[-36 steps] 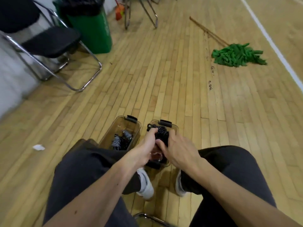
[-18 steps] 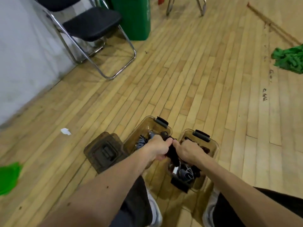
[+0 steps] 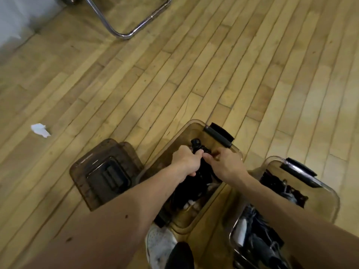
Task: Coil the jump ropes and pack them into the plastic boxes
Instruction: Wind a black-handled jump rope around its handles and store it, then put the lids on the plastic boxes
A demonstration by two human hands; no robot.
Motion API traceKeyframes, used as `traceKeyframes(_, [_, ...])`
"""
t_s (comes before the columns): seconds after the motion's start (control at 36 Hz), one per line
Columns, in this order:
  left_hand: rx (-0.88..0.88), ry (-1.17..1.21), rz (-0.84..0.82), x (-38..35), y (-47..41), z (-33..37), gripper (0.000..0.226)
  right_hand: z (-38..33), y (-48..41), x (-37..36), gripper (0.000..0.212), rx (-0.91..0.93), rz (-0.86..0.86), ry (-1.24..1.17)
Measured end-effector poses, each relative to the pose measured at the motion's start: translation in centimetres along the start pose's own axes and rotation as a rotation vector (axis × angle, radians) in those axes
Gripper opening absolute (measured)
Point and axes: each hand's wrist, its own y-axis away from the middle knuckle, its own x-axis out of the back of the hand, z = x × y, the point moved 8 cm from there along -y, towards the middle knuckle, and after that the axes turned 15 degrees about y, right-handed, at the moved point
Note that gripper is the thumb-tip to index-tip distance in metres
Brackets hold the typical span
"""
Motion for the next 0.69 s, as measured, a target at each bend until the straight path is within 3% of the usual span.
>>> traceKeyframes(0.19, [0.114, 0.190, -0.089, -1.6, -2.0, -2.4, 0.036, -0.7, -2.7, -1.3, 0.031, 0.011, 0.041, 0.257])
traceKeyframes(0.28, [0.024, 0.150, -0.141, -0.7, -0.2, -1.6, 0.033, -1.2, -2.4, -1.3, 0.033, 0.014, 0.028, 0.338])
traceKeyframes(0.36, [-0.145, 0.179, -0.174, 2.5, 3.0, -0.3, 0.028, -2.3, -1.1, -0.6, 0.051, 0.031, 0.107, 0.411])
traceKeyframes(0.44, [-0.237, 0.341, -0.047, 9.0, 5.7, -1.3, 0.015, -6.4, 2.2, 1.1, 0.052, 0.223, 0.418, 0.368])
traceKeyframes(0.53, [-0.272, 0.411, 0.259, 16.2, 6.6, -5.7, 0.018, -12.5, 6.6, 0.0, 0.034, 0.550, 0.564, 0.280])
traceKeyframes(0.61, [-0.064, 0.469, 0.608, 21.8, 5.4, -13.8, 0.011, -18.2, 8.7, -5.0, 0.029, 0.774, 0.344, 0.333])
traceKeyframes(0.69, [0.176, 0.549, 0.701, 23.9, 3.3, -21.9, 0.024, -21.7, 9.0, -10.7, 0.034, 0.756, -0.021, 0.358])
